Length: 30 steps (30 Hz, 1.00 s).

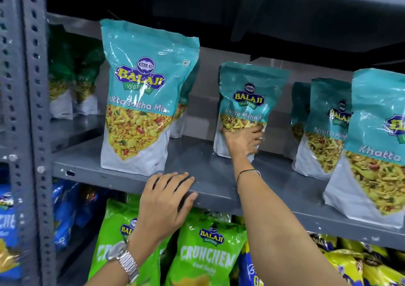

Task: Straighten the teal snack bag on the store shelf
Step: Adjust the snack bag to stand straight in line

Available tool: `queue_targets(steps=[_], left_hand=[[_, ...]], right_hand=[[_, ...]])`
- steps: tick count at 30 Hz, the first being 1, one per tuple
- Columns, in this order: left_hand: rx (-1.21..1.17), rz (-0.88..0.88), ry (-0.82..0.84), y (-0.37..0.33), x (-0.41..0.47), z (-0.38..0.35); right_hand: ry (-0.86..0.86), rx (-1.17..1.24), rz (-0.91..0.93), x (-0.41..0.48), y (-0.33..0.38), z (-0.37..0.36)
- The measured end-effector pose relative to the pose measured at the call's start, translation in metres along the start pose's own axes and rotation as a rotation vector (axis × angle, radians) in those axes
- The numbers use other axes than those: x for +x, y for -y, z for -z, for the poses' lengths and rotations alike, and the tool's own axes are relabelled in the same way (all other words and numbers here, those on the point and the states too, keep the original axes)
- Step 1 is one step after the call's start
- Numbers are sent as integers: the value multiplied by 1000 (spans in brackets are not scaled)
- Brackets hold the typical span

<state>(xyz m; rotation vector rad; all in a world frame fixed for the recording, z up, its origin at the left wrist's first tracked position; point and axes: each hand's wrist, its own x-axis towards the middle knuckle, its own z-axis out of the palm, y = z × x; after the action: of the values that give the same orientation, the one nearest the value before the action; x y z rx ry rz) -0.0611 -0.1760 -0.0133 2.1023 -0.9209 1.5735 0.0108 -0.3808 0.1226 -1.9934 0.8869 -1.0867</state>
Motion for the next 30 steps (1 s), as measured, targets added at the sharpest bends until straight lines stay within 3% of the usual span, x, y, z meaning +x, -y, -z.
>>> queue_targets(steps=[30], left_hand=[[-100,60,215,-5,9,24]], right_hand=[[-117,-132,12,-141,10,108]])
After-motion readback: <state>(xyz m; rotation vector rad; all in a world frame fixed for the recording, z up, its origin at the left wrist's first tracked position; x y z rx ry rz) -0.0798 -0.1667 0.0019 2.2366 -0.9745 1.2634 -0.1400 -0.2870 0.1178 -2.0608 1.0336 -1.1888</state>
